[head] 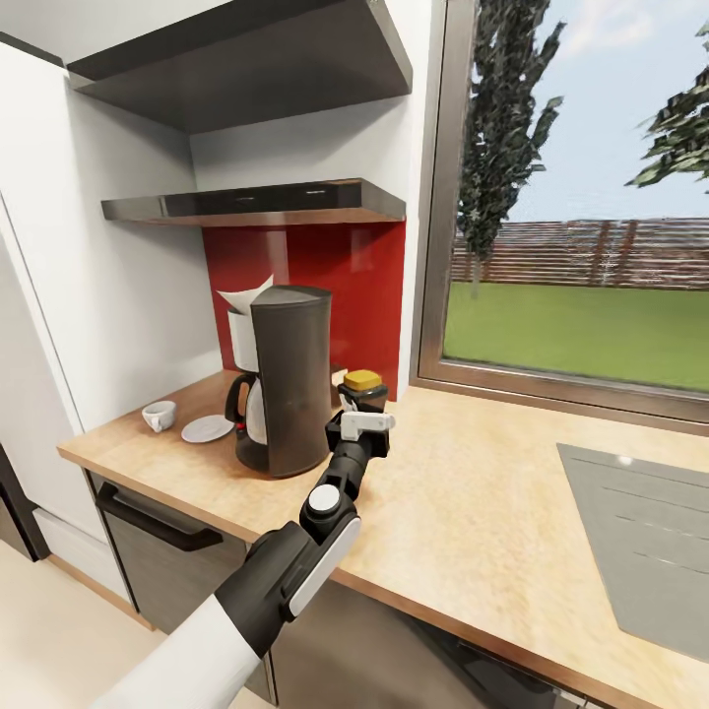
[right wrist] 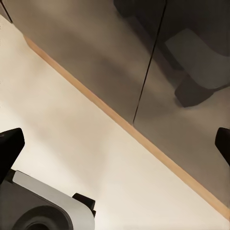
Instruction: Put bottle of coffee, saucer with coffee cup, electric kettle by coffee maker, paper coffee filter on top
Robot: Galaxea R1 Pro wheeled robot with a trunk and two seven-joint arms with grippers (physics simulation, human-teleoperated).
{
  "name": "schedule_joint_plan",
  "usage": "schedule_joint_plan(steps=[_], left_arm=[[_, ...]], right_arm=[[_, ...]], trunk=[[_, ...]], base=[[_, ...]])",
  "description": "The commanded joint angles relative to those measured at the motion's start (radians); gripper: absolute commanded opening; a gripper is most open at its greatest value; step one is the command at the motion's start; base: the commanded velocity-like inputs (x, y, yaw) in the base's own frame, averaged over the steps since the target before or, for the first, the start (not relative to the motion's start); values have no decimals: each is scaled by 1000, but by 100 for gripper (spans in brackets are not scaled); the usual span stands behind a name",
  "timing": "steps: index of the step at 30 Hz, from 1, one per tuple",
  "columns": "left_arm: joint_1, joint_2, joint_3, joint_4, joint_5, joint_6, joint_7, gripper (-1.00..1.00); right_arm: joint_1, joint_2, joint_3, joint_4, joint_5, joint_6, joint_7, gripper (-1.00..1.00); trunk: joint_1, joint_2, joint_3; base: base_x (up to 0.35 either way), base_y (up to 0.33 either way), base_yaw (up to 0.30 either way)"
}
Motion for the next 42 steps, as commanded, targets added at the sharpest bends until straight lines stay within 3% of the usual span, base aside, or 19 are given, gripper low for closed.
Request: schedule_joint_plan(steps=[1,14,42], left_arm=[[-1,0,-2,-1,4,4,7,-100],[-1,0,-2,-2,4,4,7,-100],[-1,0,-2,2,4,4,7,-100]], right_arm=[[0,0,7,1,-11,-3,5,100],[0,0,7,1,-11,-3,5,100],[0,0,7,1,-11,-3,5,100]], trunk=[[-4,6,2],[-27,48,21],[-31,55,24]], base=[[0,0,0],[0,0,0],[0,0,0]])
